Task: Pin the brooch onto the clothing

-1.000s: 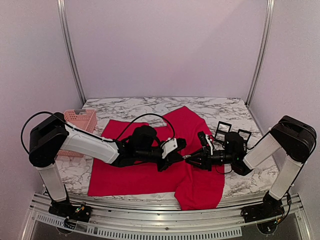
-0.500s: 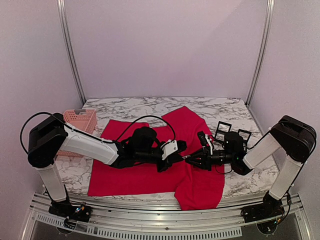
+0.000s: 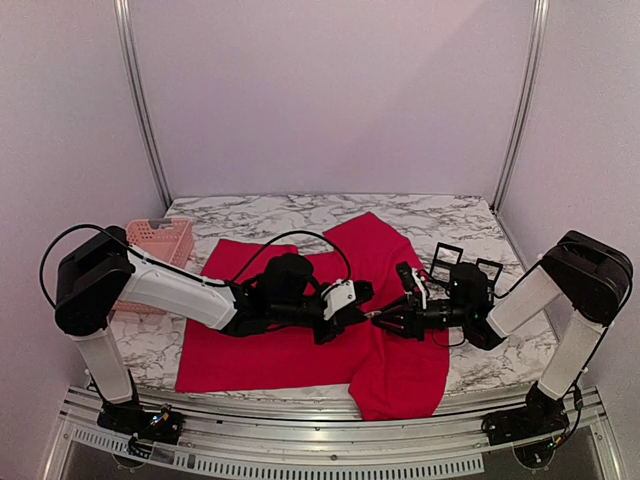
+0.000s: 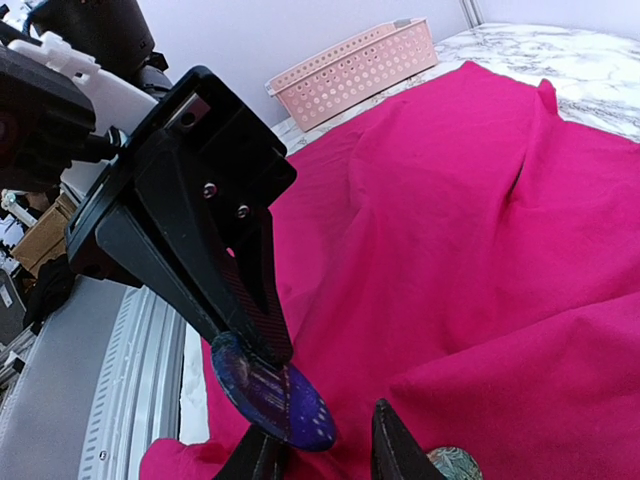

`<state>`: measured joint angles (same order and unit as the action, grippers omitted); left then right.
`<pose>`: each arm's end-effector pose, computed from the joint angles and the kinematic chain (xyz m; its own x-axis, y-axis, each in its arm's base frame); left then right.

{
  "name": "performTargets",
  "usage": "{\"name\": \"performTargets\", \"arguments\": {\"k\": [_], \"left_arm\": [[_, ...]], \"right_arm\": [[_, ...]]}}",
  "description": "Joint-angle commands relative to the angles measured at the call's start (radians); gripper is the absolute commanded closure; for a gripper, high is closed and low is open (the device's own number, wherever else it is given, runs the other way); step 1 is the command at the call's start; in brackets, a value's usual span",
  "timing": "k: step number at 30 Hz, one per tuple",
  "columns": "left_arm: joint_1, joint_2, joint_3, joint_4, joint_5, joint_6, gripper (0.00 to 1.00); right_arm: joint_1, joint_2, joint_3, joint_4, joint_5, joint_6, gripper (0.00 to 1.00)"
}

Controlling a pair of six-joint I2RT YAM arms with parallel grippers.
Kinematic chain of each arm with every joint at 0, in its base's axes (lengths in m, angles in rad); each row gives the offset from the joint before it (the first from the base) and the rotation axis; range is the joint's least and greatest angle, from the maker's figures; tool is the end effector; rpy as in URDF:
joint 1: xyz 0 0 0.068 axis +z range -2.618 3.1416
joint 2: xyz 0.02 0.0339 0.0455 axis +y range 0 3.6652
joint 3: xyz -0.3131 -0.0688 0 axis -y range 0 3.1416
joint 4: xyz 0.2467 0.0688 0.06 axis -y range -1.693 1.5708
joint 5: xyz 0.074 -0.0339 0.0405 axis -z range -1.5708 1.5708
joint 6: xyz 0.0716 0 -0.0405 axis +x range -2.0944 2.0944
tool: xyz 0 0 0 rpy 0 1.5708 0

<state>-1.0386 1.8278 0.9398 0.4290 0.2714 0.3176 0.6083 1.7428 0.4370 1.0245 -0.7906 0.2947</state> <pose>0.2016 -0.3802 0.1994 0.0838 0.4507 -0.8888 0.9747 0.1484 0.1671 0.2299 0.2221 0.1651 -0.4975 -0.0975 -0.8620 -0.8547 0.2250 0.4678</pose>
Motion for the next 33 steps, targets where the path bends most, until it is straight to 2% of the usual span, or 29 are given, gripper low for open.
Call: {"name": "performTargets", "arguments": {"k": [1, 12, 17, 23, 26, 31, 33], "left_arm": [[-0.052, -0.008, -0.005, -0.075, 0.079, 0.024, 1.0], [-0.055, 0.002, -0.014, -0.059, 0.025, 0.154, 1.0], [-0.057, 0.018, -0.021, -0.056, -0.019, 0.251, 1.0], [-0.06, 0.021, -0.012, -0.067, -0.033, 0.286, 1.0], [-0.07, 0.022, -0.011, -0.075, -0.09, 0.39, 1.0], [-0.082, 0.04, -0.048, -0.049, -0.173, 0.706, 1.0], [-0.093, 0.036, -0.068, -0.046, -0.168, 0.777, 0.92]], "right_arm": [[-0.039, -0.015, -0.003, 0.061, 0.014, -0.012, 0.69], [-0.063, -0.111, -0.005, -0.093, -0.081, -0.082, 0.57], [-0.09, -0.165, -0.003, -0.219, -0.149, -0.114, 0.53], [-0.091, -0.218, -0.018, -0.289, -0.132, -0.164, 0.52], [-0.099, -0.227, -0.001, -0.302, -0.099, -0.137, 0.52], [-0.102, -0.212, 0.054, -0.408, 0.036, -0.098, 0.53], [-0.102, -0.204, 0.064, -0.432, 0.097, -0.088, 0.53]]}}
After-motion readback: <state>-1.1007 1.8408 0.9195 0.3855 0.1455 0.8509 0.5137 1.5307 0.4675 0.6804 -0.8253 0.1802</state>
